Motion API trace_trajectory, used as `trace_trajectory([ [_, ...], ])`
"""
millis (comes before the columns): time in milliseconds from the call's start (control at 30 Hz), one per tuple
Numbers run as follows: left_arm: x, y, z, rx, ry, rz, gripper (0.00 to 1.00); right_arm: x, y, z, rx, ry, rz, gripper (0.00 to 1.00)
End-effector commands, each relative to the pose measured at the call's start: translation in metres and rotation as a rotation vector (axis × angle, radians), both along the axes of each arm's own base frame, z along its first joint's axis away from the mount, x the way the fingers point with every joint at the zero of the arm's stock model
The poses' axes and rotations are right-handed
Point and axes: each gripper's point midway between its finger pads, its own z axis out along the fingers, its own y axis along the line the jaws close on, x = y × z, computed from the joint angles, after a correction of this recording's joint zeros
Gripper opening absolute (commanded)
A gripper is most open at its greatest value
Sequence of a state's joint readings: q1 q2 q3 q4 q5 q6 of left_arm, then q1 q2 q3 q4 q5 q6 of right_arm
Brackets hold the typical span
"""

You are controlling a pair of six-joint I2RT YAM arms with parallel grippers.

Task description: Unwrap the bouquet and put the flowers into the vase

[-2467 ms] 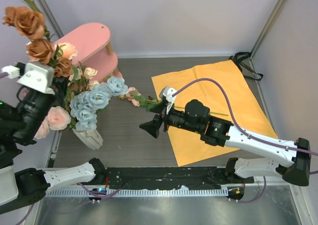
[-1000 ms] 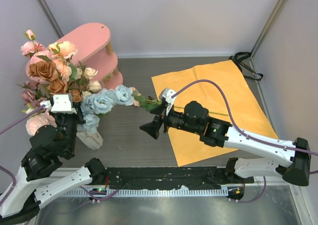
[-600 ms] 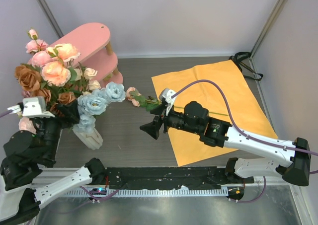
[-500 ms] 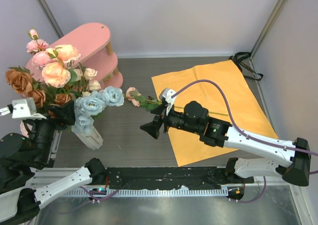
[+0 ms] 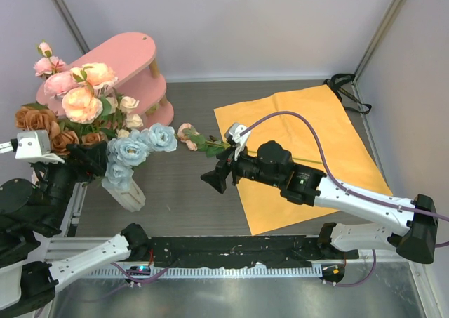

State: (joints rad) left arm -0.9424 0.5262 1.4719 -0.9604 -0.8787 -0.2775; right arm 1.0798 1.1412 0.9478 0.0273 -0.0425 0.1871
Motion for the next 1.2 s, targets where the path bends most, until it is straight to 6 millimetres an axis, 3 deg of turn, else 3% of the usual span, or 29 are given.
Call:
trace_trajectory([
  [0, 0.003, 0.01, 0.012, 0.0, -0.013, 0.065, 0.59, 0.003, 0.004, 0.021, 0.052, -0.02, -0.01, 0.91],
  [67, 0.003, 0.011, 0.015, 0.016, -0.028, 0.065, 0.46, 0.003, 0.005, 0.019, 0.048, -0.018, -0.005, 0.91],
  [100, 0.004, 0.009, 0.016, 0.017, -0.033, 0.061, 0.35, 0.004, 0.006, 0.02, 0.049, -0.017, -0.007, 0.91],
  [200, 0.009, 0.004, 0.008, 0.061, -0.019, 0.062, 0.16, 0.004, 0.008, 0.018, 0.048, -0.012, -0.001, 0.91],
  [400, 0.02, -0.007, -0.019, 0.157, 0.028, 0.085, 0.1, 0.003, 0.014, 0.012, 0.044, 0.005, 0.014, 0.91],
  [667, 0.021, -0.004, -0.045, 0.138, 0.048, 0.12, 0.06, 0.003, 0.013, 0.006, 0.032, 0.012, 0.007, 0.91],
  [733, 0.02, -0.003, -0.044, 0.117, 0.047, 0.117, 0.1, 0.006, 0.012, 0.001, 0.013, 0.011, -0.003, 0.91],
  [767, 0.017, 0.0, -0.04, 0.107, 0.047, 0.118, 0.17, 0.007, 0.011, 0.002, 0.009, 0.008, -0.009, 0.91],
  [800, 0.017, 0.0, -0.038, 0.101, 0.047, 0.116, 0.37, 0.009, 0.01, 0.001, -0.003, -0.001, -0.018, 0.91],
  [867, 0.011, 0.003, -0.025, 0.048, 0.04, 0.098, 0.59, 0.015, 0.006, 0.001, -0.026, -0.004, -0.045, 0.91],
  [900, 0.01, 0.002, -0.02, 0.025, 0.037, 0.083, 0.64, 0.024, 0.002, 0.001, -0.034, -0.022, -0.083, 0.91],
  [1033, -0.002, -0.002, 0.009, -0.087, 0.014, -0.002, 0.73, 0.048, -0.019, -0.017, -0.128, 0.0, -0.163, 0.91],
  [1100, -0.004, -0.012, 0.011, -0.099, 0.04, -0.049, 0.74, 0.058, -0.028, -0.027, -0.159, 0.018, -0.183, 0.91],
  [1167, -0.009, -0.013, 0.018, -0.13, 0.045, -0.082, 0.76, 0.082, -0.048, -0.042, -0.214, 0.037, -0.242, 0.91],
])
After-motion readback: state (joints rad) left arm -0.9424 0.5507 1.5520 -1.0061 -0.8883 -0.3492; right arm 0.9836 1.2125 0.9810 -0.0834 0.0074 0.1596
